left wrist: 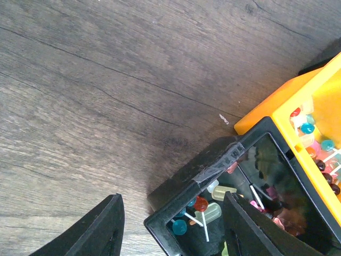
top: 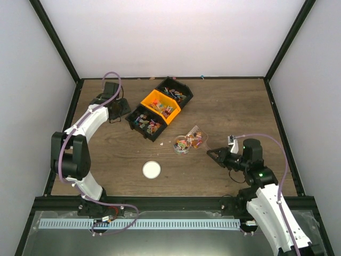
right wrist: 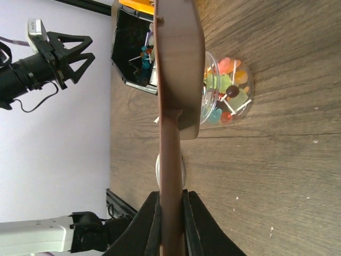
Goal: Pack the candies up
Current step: Place the fake candies in the packing bottle.
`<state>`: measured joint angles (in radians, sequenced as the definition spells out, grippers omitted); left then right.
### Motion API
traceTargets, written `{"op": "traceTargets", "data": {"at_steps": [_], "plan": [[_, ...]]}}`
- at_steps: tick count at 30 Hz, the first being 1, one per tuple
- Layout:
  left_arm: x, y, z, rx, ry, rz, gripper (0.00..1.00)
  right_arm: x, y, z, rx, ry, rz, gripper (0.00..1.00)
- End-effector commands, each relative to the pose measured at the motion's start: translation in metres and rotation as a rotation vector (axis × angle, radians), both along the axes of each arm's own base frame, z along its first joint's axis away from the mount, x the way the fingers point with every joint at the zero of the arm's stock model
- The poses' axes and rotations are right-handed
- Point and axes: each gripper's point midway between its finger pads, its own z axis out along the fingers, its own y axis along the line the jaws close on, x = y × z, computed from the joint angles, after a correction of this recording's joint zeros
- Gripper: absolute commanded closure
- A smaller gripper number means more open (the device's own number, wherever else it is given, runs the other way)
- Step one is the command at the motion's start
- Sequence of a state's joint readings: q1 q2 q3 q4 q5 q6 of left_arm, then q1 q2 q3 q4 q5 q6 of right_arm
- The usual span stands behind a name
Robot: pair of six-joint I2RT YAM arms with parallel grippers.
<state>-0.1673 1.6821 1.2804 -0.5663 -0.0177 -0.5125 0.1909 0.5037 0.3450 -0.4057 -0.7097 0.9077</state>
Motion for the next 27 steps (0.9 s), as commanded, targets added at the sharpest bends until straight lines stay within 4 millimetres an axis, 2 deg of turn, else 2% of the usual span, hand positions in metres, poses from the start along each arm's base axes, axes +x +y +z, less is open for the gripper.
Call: {"op": "traceTargets", "data": {"at_steps": [1,13,27], "plan": [[0.0038,-0.0028,-0.002,0.001,-0.011,-0.007,0.47,0.0014,-0.0073,0.0042,-0.112,-0.057,0.024,0.99],[0.0057,-0.0029,-0.0036,0.002,-0.012,-0.007,0.47,-0.0015,-0.0103,-0.0048,-0.167,-0.046,0.043,0.99],[0.0046,-0.0013,-0.0063,0.014,-0.009,-0.006,0.47,0.0059,-0.009,0.0003,-0.248,-0.068,0.073,0.99]]}}
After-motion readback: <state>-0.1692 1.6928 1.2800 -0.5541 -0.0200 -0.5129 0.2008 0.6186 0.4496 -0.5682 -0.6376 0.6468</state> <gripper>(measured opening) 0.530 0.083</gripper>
